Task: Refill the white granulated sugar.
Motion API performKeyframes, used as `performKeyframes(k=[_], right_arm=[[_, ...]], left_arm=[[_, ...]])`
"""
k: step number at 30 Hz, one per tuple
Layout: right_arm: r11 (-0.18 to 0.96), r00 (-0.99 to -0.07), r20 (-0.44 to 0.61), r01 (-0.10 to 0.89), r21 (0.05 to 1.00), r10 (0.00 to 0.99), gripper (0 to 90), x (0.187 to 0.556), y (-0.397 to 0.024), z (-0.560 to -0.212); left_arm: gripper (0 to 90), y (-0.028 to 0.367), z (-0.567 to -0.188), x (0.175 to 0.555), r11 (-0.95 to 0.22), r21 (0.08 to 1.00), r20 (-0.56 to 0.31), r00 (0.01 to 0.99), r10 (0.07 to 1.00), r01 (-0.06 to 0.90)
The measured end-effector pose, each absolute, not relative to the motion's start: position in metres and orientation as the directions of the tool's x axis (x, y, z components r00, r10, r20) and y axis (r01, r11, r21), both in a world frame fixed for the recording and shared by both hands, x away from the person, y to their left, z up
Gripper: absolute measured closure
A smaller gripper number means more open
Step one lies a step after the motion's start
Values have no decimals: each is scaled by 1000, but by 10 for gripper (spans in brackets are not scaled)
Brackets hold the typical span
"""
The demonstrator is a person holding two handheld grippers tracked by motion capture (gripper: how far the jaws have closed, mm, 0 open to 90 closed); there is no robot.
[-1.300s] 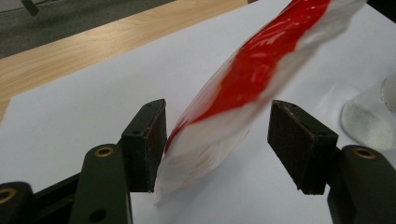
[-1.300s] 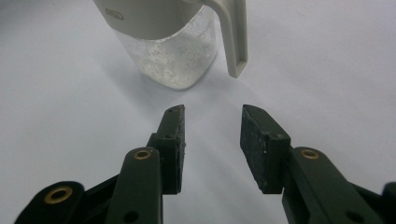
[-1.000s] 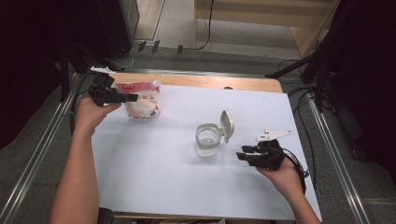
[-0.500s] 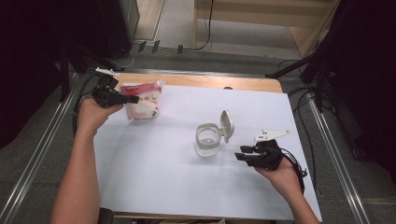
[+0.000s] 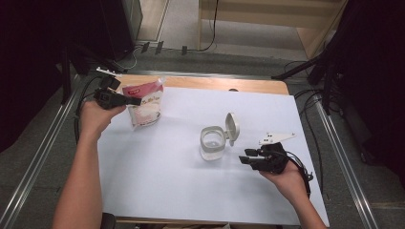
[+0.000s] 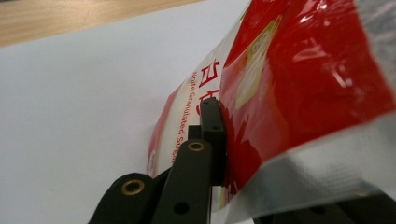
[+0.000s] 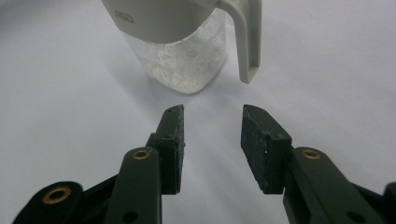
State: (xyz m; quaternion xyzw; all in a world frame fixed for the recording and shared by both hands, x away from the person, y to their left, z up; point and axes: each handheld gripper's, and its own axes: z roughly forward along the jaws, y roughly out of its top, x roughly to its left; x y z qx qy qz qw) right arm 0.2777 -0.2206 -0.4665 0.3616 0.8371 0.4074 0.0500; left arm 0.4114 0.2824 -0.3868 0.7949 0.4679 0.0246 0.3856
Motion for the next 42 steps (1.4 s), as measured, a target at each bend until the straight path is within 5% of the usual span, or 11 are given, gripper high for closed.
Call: performKeyframes(k=[9,26,42], right_arm=[[398,-744,221,555,730,631,551,275,-213,-462],[470,-854,158,417,778,496,544,255,-175,-450],[489,-895,200,391,779,398,559,245,-135,-455]], left_arm=[[900,283,-378,407,-214,636,-431,571,698,742],[900,246,-347,371,-284,654,-412,646,643,701],[900,230,-330,346,-283,664,-408,653,638,692]])
